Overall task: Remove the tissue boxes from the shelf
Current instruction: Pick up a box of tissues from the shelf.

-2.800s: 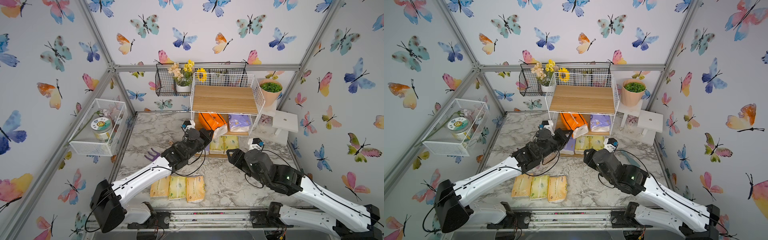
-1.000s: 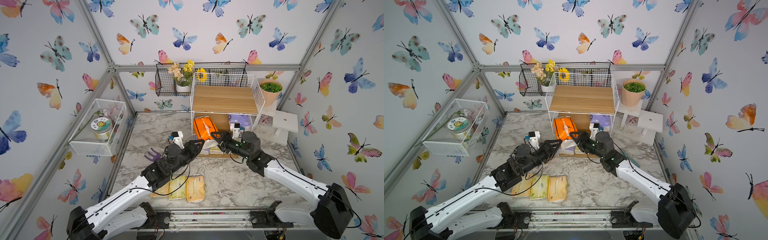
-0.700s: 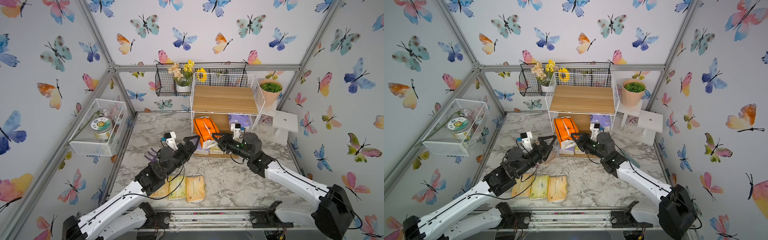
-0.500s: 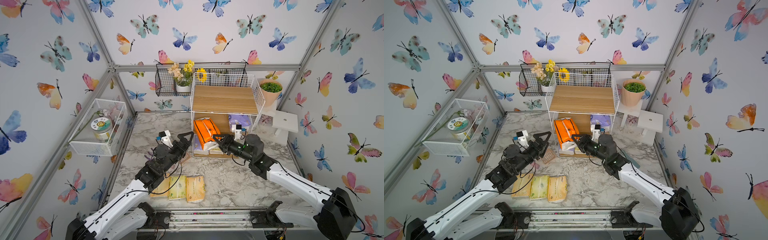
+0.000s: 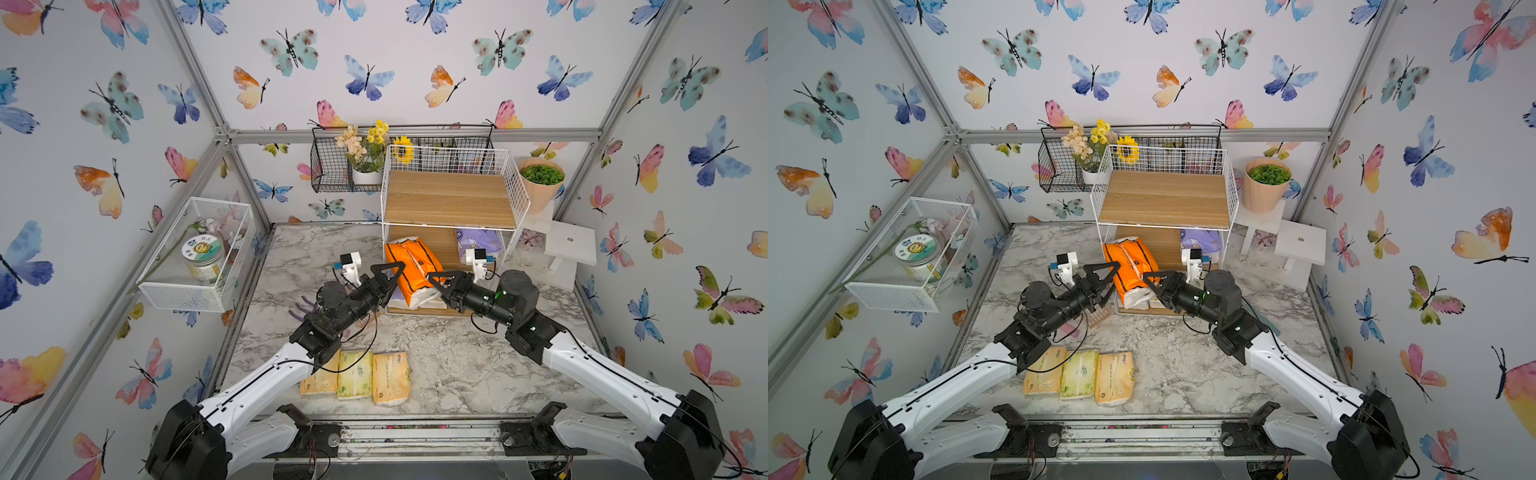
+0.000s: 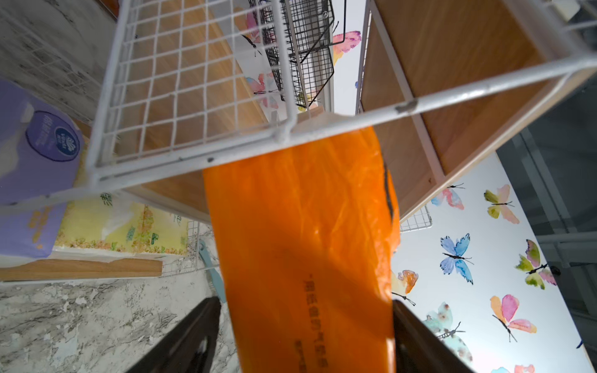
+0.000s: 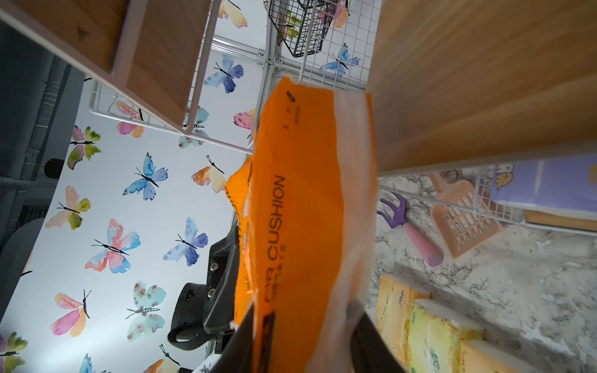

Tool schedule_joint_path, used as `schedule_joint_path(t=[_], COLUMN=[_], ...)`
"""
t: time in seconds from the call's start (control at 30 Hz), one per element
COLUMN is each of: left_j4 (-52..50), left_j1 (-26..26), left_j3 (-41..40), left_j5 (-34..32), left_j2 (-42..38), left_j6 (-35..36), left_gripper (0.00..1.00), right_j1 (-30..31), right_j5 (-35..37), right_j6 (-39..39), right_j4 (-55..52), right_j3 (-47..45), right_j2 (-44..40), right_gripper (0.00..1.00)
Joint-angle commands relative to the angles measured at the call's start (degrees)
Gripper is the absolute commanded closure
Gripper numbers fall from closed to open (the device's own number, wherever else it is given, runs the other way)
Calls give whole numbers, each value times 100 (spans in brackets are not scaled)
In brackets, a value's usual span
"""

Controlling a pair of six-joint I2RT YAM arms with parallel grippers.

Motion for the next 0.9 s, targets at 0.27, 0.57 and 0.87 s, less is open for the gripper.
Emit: schedule_joint_path(t=[0.27,0.57,0.87], left_j4=[514,376,464], left_j1=[24,23,25], left_j3=[62,-87,-413], left_j5=[700,927,2075], left_j2=[136,-82,-295], left_j6=[59,369,907], left_gripper=[52,74,75], right_j1=[-16,-182,-638], right_j5=[-530,-452,-1286], right_j6=[-280,-1094,-1811], right_j4=[-408,-1956,-2587], right_j3=[-43,298,502], right_j2=[-270,-580,-714], right_gripper=[63,20,6])
